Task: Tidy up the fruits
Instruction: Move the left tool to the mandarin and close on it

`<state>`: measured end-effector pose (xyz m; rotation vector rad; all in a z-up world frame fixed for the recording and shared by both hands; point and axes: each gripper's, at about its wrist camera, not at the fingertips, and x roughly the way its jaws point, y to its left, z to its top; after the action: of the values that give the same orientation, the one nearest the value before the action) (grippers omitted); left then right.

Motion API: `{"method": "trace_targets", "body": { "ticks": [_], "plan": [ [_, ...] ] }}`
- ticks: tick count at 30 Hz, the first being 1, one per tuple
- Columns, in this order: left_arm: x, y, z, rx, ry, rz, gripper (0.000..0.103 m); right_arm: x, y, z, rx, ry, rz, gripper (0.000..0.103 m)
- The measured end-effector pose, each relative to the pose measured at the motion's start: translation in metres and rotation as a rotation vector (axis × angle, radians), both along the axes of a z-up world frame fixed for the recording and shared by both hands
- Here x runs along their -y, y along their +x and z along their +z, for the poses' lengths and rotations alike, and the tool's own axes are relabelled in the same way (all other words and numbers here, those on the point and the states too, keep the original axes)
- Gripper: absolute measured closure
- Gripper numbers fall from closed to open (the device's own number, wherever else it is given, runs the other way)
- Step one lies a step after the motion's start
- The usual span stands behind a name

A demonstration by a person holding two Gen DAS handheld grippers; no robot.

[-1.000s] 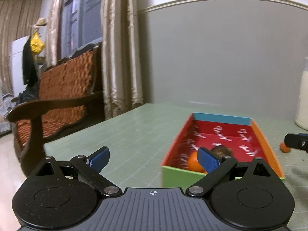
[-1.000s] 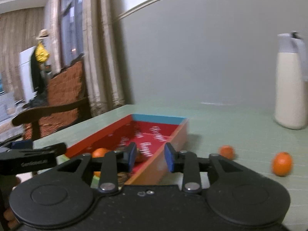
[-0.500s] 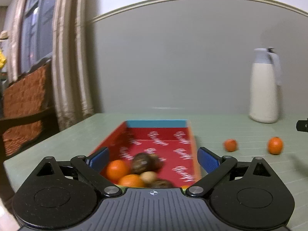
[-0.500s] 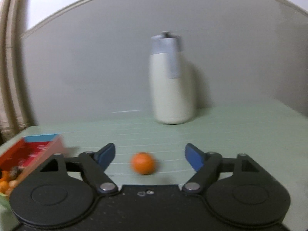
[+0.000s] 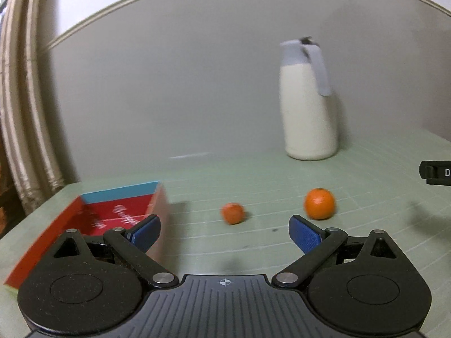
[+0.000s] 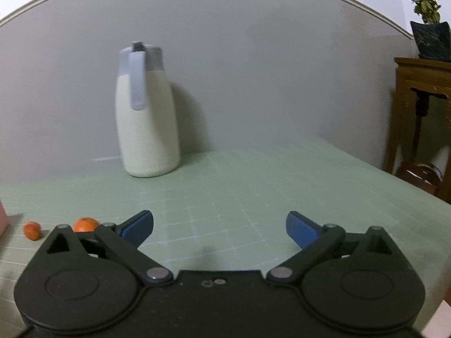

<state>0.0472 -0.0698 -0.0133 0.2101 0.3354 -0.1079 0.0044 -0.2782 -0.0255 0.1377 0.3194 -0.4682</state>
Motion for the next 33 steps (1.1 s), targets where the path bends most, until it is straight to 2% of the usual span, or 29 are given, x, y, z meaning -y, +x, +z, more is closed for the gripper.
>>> {"method": "trace_targets", "body": {
  "ticks": [13,27,33],
  "plan": [
    [0.06,0.033,-0.002,-0.032,0.041,-0.099,0.006,0.037,-0.012,-0.009,-0.009,-0.006,-0.158,0.002],
    [0.095,0.074,-0.02,-0.137,0.009,-0.113,0.007,0.067,-0.016,-0.01,0.005,0.046,-0.189,0.002],
    [0.101,0.085,-0.026,-0.182,-0.002,-0.123,0.013,0.068,-0.015,-0.009,0.008,0.054,-0.179,0.002]
  ]
}}
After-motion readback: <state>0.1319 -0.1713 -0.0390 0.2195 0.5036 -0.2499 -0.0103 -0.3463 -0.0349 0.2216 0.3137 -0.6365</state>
